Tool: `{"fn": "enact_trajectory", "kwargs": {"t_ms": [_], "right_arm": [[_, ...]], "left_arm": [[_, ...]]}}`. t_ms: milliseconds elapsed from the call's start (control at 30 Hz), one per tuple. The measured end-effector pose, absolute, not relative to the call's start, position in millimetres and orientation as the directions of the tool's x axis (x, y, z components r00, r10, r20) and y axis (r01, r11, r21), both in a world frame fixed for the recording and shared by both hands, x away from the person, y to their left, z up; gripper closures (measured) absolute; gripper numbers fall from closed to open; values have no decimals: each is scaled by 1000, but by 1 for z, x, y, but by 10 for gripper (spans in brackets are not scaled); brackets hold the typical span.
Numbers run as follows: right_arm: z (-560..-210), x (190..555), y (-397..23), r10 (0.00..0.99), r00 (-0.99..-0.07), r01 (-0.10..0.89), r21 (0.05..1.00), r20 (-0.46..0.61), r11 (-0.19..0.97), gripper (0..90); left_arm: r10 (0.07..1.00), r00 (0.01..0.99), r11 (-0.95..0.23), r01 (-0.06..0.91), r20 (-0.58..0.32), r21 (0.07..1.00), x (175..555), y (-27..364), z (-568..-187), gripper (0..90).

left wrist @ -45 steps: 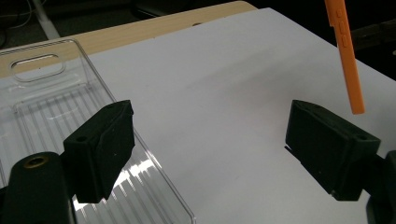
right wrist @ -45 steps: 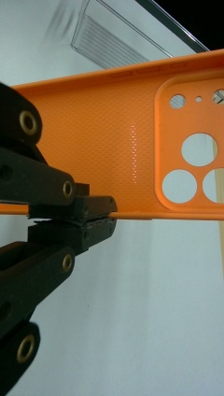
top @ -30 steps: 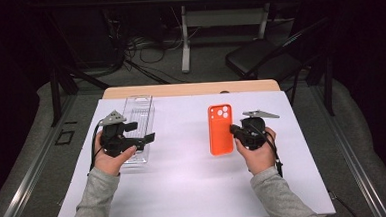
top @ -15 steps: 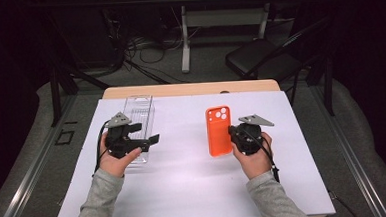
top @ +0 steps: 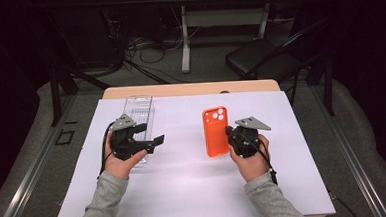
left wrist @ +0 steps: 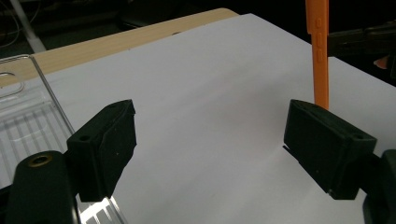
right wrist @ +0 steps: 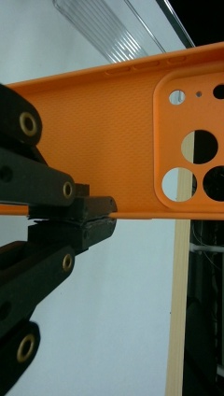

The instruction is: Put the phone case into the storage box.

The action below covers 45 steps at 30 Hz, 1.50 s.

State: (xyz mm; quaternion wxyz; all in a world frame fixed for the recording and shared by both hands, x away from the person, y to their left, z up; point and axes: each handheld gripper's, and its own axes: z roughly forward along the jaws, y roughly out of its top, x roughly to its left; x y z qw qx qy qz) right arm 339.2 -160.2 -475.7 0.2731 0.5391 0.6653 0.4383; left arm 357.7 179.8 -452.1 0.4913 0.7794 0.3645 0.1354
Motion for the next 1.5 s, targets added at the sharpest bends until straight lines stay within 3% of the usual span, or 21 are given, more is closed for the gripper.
{"fn": "enact_trajectory", "kwargs": {"t_ms": [533, 833, 1033, 1500], "right_arm": [[-475, 327, -144, 949, -306, 440, 895, 72, 74, 888], [-473, 324, -139, 943, -322, 429, 900, 79, 72, 888], [-471, 323, -135, 940, -328, 429, 901, 90, 64, 888], [-462, 323, -119, 925, -366, 409, 911, 105, 58, 888]], "left_arm": [[632, 757, -236, 396, -169, 887, 341, 149, -451, 212], [594, 785, -227, 373, -175, 900, 331, 133, -452, 309], [575, 785, -179, 397, -231, 900, 330, 130, -454, 362], [605, 762, -160, 402, -232, 902, 333, 128, -455, 419]]}}
